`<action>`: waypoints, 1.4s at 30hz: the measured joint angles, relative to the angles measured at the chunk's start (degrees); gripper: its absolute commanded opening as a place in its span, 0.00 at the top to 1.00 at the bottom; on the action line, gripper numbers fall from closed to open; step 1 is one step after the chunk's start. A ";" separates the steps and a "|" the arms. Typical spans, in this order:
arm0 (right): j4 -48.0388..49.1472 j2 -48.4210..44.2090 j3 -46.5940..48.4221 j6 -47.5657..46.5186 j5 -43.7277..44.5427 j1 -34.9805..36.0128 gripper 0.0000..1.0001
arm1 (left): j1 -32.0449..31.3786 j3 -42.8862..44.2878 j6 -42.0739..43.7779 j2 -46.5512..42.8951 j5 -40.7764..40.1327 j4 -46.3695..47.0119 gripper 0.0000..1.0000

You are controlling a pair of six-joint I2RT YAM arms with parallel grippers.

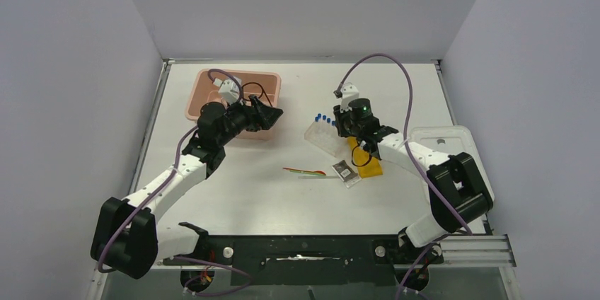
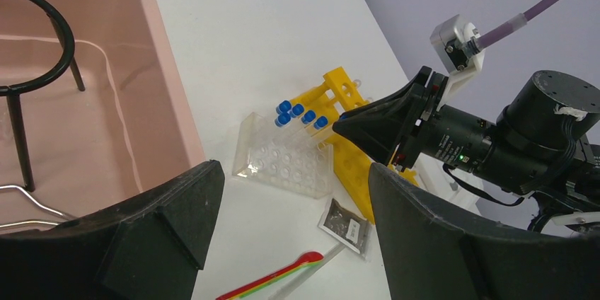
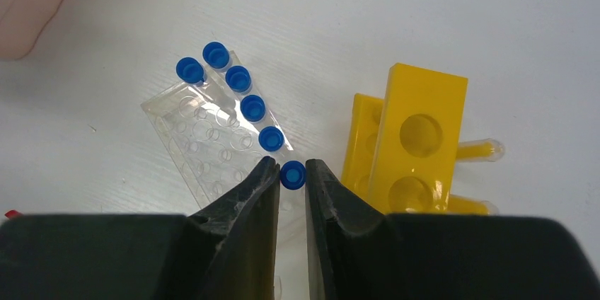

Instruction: Organize the chemistry lab equipment

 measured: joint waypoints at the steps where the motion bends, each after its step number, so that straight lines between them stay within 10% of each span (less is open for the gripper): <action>1: 0.04 0.13 -0.04 0.04 0.00 0.00 0.96 | 0.04 0.00 0.00 0.09 0.02 0.00 0.25; 27: 0.26 0.31 -0.55 0.57 -0.57 -0.26 0.63 | 0.72 0.00 -0.28 1.20 1.81 1.90 0.25; 42: 0.20 -3.45 -1.60 0.68 1.36 -0.26 0.96 | 0.74 0.00 -0.72 1.36 3.04 2.60 0.25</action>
